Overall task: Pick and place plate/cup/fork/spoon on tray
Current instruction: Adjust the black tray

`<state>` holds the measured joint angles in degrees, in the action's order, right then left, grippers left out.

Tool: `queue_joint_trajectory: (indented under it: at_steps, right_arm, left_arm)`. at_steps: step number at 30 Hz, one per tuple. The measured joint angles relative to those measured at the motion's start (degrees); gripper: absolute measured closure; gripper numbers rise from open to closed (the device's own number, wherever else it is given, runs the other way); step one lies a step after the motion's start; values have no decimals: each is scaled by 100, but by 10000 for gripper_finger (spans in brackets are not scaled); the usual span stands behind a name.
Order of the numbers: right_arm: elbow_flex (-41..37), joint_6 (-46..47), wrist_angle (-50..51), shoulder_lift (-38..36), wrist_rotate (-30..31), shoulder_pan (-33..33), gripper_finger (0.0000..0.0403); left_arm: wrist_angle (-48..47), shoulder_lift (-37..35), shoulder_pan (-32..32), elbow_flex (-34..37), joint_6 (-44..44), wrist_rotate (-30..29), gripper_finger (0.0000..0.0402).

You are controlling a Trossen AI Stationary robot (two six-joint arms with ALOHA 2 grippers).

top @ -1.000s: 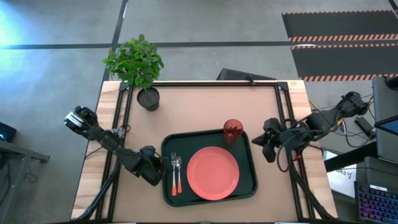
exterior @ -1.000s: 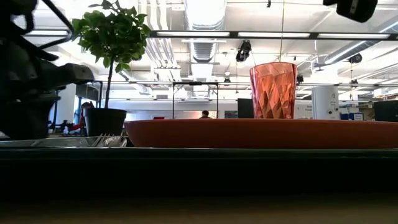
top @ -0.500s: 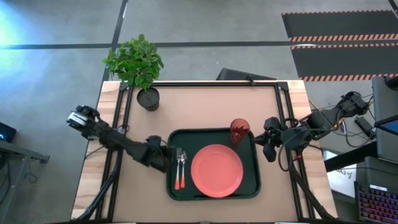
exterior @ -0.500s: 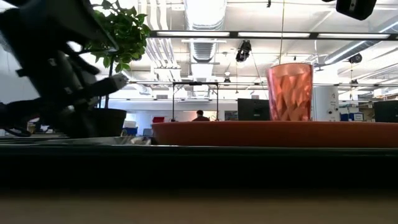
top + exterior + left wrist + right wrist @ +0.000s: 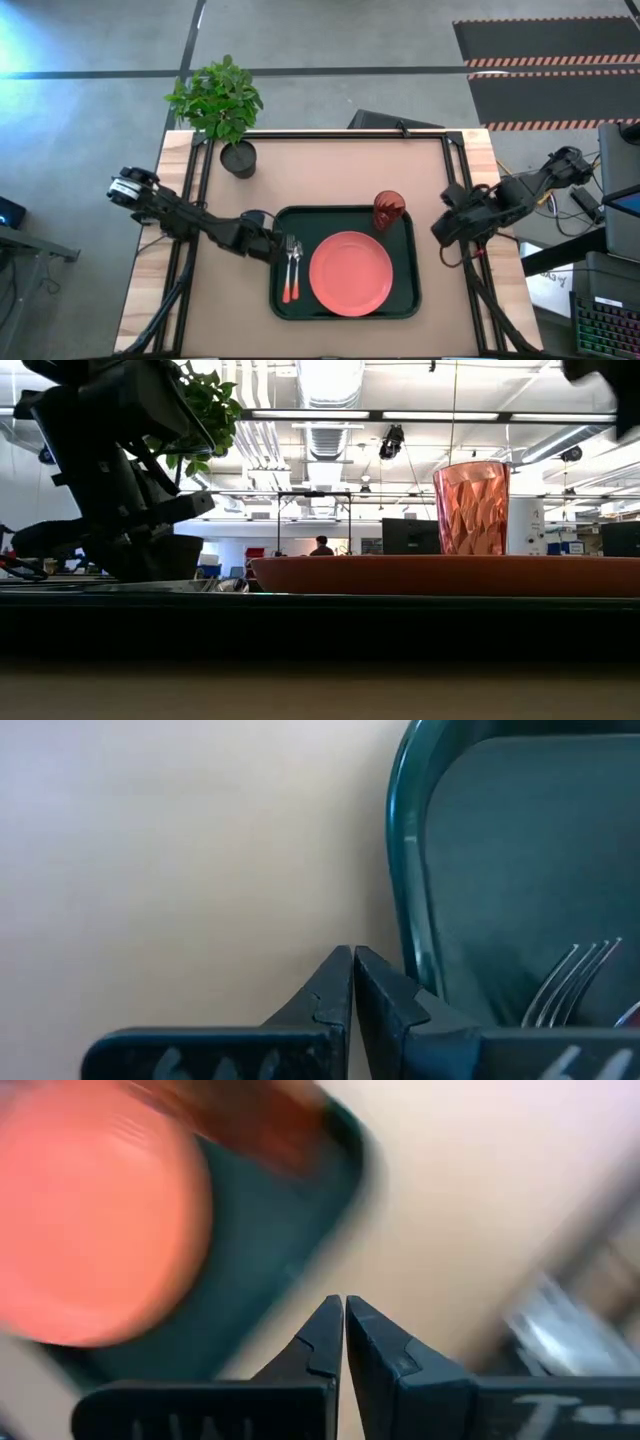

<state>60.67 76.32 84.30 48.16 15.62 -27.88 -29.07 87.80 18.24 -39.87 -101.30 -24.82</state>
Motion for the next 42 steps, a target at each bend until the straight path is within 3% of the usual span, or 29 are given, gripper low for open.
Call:
queue_joint_trajectory:
  at_steps: [2,5,15,21,35,42]
  right_arm:
    - [-241,465,355,-15,-452,0,394]
    - [-695,656,105,-109,-783,0,394]
    - [-2451,732,-2576,-258,-989,-2,394]
    - [-3033,935,-2983,-207,-1287,-15,394]
    - [-3334,1164,-3644,141,-715,-39,394]
    - [-3336,1226,-4281,341,140,-37,394]
  left_arm:
    - [-64,-43,4,1,9,133,401]
    - [-106,-117,13,7,26,228,401]
    - [-171,-279,24,133,157,420,402]
    - [-139,-346,26,169,271,485,402]
    - [-145,-469,31,231,306,530,402]
    - [-137,-471,24,231,306,525,402]
